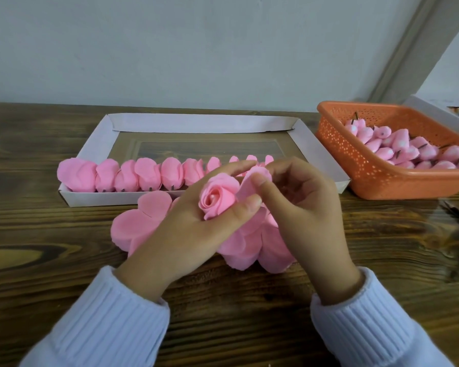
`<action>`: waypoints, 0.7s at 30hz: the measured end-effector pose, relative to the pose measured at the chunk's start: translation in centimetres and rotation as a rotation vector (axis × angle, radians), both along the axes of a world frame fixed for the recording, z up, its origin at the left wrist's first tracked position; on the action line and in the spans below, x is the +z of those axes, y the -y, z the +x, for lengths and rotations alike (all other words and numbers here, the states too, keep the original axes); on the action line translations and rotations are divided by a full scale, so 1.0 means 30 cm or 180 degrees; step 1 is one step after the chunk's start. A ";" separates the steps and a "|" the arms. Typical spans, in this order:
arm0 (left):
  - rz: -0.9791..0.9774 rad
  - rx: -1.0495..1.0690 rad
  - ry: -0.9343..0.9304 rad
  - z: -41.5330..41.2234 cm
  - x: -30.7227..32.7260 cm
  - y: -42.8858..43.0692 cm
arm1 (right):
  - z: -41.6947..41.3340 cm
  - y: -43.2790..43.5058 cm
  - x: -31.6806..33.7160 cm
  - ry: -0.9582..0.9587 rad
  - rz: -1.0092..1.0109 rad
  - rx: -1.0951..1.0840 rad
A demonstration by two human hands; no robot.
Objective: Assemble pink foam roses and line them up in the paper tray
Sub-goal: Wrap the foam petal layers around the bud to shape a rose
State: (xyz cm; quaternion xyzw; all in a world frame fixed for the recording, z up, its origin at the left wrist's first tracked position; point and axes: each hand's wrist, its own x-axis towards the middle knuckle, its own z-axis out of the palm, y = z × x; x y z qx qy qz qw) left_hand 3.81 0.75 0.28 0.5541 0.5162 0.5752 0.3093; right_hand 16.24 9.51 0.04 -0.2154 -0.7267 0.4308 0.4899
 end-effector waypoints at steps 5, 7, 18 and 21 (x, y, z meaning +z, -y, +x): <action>-0.0056 0.0028 -0.0057 -0.004 -0.014 -0.005 | 0.005 0.001 0.001 -0.0007 0.0011 -0.0048; -0.0044 0.0073 -0.0087 -0.010 -0.019 -0.011 | 0.004 0.004 0.004 -0.0030 0.0078 0.0026; -0.0159 0.0036 0.0001 -0.018 -0.023 -0.015 | 0.004 0.007 0.011 -0.0069 0.0284 0.0245; -0.0128 0.0046 0.0033 -0.016 -0.019 -0.015 | 0.005 0.009 0.011 -0.0180 0.0122 0.0371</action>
